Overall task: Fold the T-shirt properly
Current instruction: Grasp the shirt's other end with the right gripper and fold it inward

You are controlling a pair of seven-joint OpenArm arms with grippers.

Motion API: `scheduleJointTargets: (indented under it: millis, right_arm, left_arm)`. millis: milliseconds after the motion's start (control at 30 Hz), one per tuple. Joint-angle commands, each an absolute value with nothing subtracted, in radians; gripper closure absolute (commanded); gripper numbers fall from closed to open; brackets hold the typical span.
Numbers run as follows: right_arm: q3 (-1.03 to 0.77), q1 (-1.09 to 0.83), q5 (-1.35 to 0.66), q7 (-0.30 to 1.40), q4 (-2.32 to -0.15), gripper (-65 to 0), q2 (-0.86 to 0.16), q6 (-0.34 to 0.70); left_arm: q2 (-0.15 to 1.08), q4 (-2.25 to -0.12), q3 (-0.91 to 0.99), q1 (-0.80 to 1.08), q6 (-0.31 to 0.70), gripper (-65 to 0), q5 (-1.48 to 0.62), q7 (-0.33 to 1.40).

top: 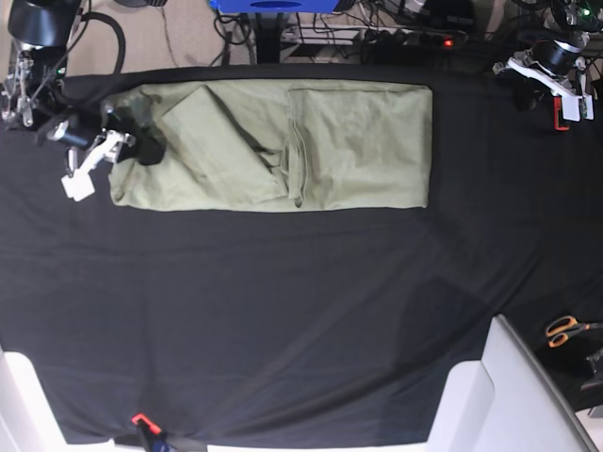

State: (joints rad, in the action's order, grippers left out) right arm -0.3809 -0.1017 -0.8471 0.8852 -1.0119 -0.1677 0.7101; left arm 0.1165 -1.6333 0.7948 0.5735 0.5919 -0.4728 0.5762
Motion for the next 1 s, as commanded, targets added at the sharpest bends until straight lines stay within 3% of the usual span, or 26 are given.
scheduleJointTargets:
  millis: [0, 100, 400, 600, 767, 967]
  right_arm:
    - [-0.377, -0.099, -0.811, 0.917, -1.012, -13.7, -0.177, 0.698]
    - [-0.378, -0.094, -0.809, 0.944, -1.012, -0.5, -0.180, 0.698]
    - [-0.407, -0.084, -0.814, 0.966, -1.030, -0.8, -0.274, 0.698]
    - [-0.432, -0.203, -0.808, 0.967, -1.349, -0.8, -0.237, 0.688]
    - [-0.312, -0.285, -0.808, 0.972, -1.629, -0.8, -0.216, 0.506]
    - [-0.151, -0.314, -0.811, 0.970, -1.756, -0.8, -0.163, 0.355]
  left_arm:
    - [0.128, -1.646, 0.800, 0.582, 0.595, 0.0, -0.487, 0.559]
    - [0.130, -1.646, 0.800, 0.582, 0.595, 0.0, -0.487, 0.559]
    - [0.130, -1.646, 0.800, 0.582, 0.595, 0.0, -0.487, 0.559]
    - [0.128, -1.646, 0.800, 0.582, 0.595, 0.0, -0.487, 0.559]
    - [0.128, -1.646, 0.800, 0.582, 0.591, 0.0, -0.487, 0.559]
    - [0.128, -1.646, 0.800, 0.582, 0.591, 0.0, -0.487, 0.559]
